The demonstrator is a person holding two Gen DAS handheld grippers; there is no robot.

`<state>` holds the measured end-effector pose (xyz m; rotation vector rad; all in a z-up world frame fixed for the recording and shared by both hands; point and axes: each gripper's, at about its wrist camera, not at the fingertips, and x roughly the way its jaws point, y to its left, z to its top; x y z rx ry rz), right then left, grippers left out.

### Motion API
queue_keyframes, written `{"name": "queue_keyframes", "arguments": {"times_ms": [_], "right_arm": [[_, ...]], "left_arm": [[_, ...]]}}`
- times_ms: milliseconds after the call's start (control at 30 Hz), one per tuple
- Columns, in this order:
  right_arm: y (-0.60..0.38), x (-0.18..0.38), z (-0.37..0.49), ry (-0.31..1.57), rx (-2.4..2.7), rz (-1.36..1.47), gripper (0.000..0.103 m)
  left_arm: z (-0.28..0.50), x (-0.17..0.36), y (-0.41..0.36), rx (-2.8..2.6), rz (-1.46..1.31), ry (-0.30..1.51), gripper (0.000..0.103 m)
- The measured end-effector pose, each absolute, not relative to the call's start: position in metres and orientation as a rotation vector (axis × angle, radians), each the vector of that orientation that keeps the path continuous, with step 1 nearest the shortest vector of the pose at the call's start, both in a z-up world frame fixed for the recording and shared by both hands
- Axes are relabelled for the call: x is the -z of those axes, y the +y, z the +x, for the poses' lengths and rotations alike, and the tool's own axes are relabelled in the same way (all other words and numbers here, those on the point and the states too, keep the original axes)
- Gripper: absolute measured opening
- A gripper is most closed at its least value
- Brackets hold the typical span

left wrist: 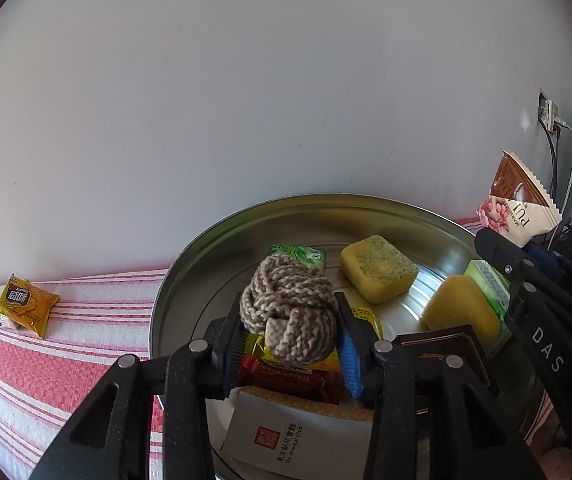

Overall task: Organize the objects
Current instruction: 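Lower the twine ball and beige cake into the tin and open both tools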

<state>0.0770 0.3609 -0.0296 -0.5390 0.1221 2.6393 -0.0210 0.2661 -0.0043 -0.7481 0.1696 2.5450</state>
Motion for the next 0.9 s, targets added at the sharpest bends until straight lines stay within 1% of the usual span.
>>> {"name": "queue_keyframes", "arguments": {"times_ms": [567, 667, 700, 733, 767, 800, 833, 900], "right_arm": [[0.347, 0.029, 0.073, 0.104, -2.680, -0.591, 0.024], [0.345, 0.029, 0.072, 0.111, -2.697, -0.599, 0.028], [0.344, 0.029, 0.072, 0.119, -2.713, -0.601, 0.046], [0.344, 0.028, 0.072, 0.124, -2.718, -0.590, 0.060], [0.343, 0.026, 0.077, 0.139, -2.719, -0.546, 0.076], [0.343, 0.025, 0.082, 0.150, -2.736, -0.510, 0.081], [0.342, 0.022, 0.085, 0.156, -2.744, -0.484, 0.081], [0.340, 0.019, 0.091, 0.158, -2.736, -0.430, 0.084]], "left_arm": [[-0.027, 0.010, 0.282, -2.541, -0.772, 0.195, 0.043], [-0.028, 0.008, 0.280, -2.562, -0.752, 0.195, 0.047], [-0.026, 0.006, 0.281, -2.572, -0.742, 0.206, 0.050], [-0.023, 0.003, 0.281, -2.579, -0.721, 0.213, 0.060], [-0.019, 0.000, 0.280, -2.595, -0.693, 0.218, 0.065], [-0.014, -0.003, 0.279, -2.616, -0.664, 0.225, 0.075], [-0.010, -0.006, 0.278, -2.633, -0.634, 0.236, 0.080], [-0.001, -0.012, 0.276, -2.653, -0.593, 0.244, 0.086]]}}
